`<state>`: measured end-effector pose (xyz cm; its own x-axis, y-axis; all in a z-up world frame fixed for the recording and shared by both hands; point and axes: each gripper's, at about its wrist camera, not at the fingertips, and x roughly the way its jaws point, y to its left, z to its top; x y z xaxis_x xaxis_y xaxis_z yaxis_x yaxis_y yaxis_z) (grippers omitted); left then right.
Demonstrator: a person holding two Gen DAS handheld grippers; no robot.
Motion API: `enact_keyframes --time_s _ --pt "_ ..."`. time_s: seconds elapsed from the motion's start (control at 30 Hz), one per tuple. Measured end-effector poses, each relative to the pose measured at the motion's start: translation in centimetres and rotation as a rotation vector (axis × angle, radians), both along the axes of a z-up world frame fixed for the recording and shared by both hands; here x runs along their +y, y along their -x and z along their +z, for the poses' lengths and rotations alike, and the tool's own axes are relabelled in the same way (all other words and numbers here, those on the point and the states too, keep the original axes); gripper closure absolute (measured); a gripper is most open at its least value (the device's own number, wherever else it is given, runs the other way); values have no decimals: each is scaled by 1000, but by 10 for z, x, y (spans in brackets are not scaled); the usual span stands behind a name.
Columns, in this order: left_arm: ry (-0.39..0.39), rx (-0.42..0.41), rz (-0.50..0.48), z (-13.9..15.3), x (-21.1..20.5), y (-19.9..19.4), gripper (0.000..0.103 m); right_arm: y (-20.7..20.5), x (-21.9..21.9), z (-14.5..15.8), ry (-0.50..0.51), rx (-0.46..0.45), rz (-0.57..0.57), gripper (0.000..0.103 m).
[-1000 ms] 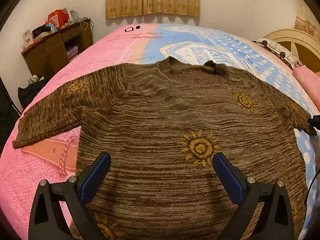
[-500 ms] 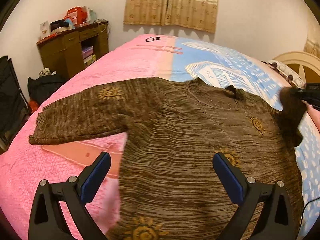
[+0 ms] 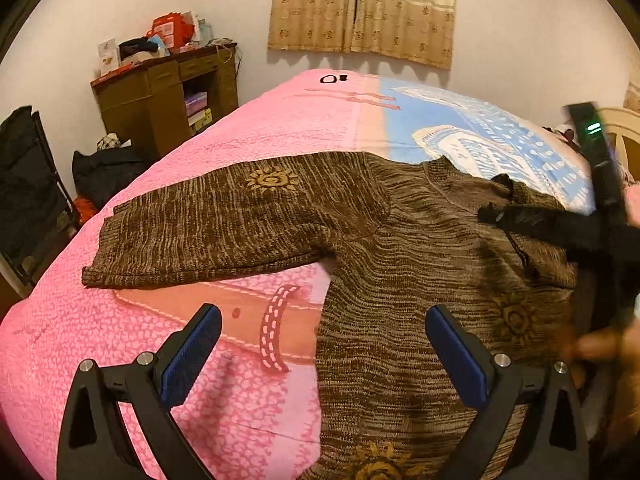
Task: Fold small clothes
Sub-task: 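Fold the held sleeve across the sweater body and open the right gripper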
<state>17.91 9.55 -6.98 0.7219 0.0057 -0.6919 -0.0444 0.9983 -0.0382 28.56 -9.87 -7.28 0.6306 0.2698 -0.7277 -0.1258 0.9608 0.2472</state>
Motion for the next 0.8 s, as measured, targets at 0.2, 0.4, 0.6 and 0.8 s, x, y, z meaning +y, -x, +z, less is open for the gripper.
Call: enact_keyframes --time_s 0.2,0.4,0.6,0.8 --pt "-15 -4 -21 -7 -10 -2 1 45 -95 34 -58 -159 -237 30" --pt "-32 23 -13 -12 -16 -1 1 43 -94 -1 8 -10 -220 72" --pt "-23 -15 140 2 48 4 1 39 -50 -16 162 -26 -137 66" --pt "136 -25 429 8 150 -6 1 47 -55 -16 128 -28 -138 44"
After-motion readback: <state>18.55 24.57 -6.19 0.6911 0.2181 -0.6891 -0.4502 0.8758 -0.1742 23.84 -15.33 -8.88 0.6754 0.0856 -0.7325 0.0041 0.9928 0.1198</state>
